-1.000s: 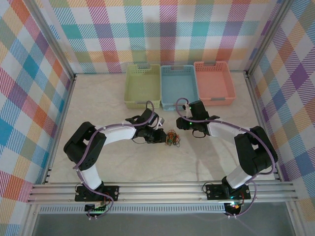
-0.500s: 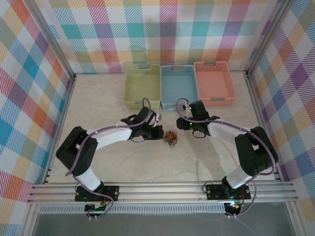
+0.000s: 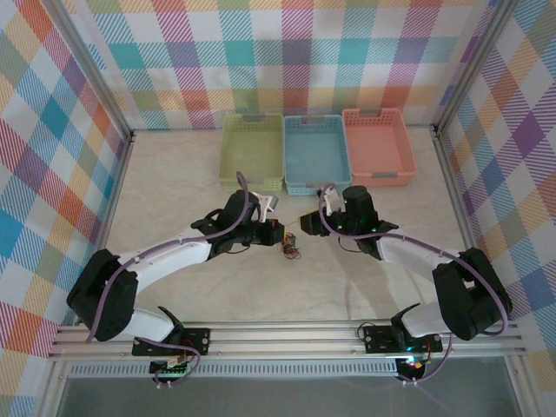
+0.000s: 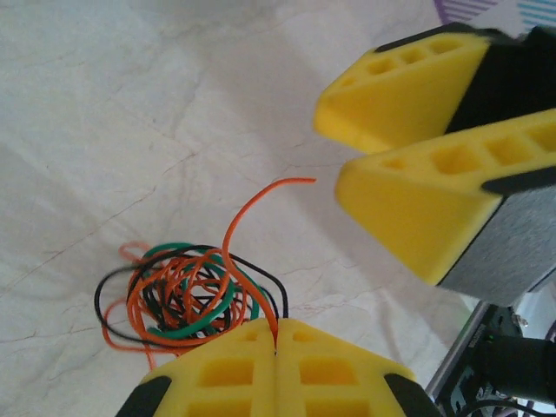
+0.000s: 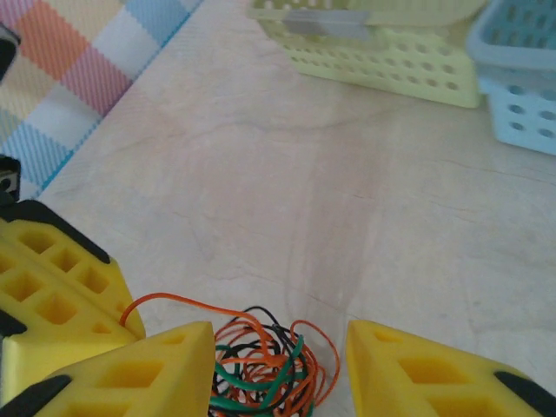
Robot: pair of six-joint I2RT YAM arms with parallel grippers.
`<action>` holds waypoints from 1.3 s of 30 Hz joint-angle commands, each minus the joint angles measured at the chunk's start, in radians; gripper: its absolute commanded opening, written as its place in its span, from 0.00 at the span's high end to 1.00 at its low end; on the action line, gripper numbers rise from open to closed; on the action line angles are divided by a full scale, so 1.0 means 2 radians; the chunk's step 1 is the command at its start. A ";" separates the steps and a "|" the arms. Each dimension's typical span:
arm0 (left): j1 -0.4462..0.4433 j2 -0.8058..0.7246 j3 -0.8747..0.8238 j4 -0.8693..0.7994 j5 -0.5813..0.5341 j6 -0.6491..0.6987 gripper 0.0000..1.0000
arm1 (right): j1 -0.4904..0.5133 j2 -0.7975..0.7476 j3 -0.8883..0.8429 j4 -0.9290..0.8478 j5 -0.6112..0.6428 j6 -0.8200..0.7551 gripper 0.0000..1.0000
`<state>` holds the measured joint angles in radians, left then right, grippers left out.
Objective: Untangle the cables
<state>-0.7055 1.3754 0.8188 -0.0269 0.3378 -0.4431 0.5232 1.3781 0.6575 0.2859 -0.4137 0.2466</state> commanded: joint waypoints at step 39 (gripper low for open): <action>-0.005 -0.179 -0.105 0.161 0.000 -0.003 1.00 | 0.041 0.084 0.083 -0.087 -0.033 -0.058 0.52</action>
<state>-0.7055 1.0718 0.6285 0.2028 0.3454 -0.4519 0.5976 1.5085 0.7704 0.2066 -0.5224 0.1509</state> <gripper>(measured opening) 0.050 0.482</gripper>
